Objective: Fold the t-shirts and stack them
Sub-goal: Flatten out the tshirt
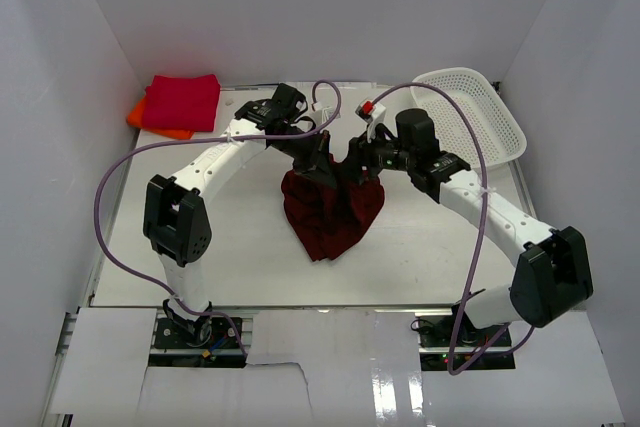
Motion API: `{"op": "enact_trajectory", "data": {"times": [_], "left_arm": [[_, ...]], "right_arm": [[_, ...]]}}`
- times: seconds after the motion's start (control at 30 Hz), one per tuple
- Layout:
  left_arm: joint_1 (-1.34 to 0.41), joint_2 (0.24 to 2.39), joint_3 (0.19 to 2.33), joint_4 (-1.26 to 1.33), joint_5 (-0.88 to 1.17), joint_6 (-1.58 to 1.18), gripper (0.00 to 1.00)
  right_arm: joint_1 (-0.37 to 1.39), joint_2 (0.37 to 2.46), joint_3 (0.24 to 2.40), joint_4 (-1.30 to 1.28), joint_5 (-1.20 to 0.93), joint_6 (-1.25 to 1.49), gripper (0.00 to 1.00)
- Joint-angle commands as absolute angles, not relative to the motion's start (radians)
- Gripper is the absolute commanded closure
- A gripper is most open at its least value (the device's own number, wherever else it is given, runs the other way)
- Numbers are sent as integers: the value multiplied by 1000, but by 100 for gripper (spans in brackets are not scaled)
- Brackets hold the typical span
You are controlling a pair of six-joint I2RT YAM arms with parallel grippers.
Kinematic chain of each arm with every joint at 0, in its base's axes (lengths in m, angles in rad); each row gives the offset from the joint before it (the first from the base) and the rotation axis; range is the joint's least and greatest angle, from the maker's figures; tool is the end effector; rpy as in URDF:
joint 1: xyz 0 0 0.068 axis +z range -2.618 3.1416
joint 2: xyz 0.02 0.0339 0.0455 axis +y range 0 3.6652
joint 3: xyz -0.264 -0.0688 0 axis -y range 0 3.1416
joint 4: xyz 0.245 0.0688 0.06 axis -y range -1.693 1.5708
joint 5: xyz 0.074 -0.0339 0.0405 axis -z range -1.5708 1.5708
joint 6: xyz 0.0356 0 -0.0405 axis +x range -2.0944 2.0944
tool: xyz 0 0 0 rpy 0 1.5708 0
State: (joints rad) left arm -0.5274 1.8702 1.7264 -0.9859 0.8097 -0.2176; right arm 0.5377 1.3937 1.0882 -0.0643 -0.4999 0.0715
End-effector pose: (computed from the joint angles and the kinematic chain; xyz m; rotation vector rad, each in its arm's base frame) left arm 0.3249 -0.2191 0.3009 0.6817 2.6624 -1.3151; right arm 0.2690 0.1802 0.3189 -0.7889 1.8342 0.8830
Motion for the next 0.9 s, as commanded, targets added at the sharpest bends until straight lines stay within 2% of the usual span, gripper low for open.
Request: {"op": "enact_trajectory", "data": {"times": [0.0,0.1,0.13,0.17,0.2,0.23,0.27,0.33,0.47,0.67,0.87], "left_arm": [[-531,1845,1729,-971,850,-198,100],[-531,1845,1730,-973,857,-193,100],[-531,1845,1730,-973,854,-195,100],[-531,1845,1730,-973,856,-193,100],[-531,1844,1730,-971,856,-193,100],[-531,1845,1730,-973,854,-192,100],[-531,1844,1730,-971,851,-192,100],[-531,1844,1727,-973,848,-193,99],[-531,1830,1723,-960,801,-206,79],[-528,1767,1686,-870,733,-259,60],[-505,1658,1629,-787,556,-294,59]], "right_arm": [[549,1411,1134,-20,-537,72,42],[551,1425,1134,-11,-551,83,48],[551,1436,1135,-12,-555,84,59],[551,1442,1140,-12,-569,87,66],[552,1448,1144,-15,-575,86,81],[552,1457,1150,-21,-577,86,90],[554,1460,1152,-21,-575,90,92],[554,1460,1152,-21,-584,91,92],[552,1442,1152,-17,-568,103,92],[545,1431,1186,-58,-483,117,92],[511,1434,1331,-169,-379,150,92]]}}
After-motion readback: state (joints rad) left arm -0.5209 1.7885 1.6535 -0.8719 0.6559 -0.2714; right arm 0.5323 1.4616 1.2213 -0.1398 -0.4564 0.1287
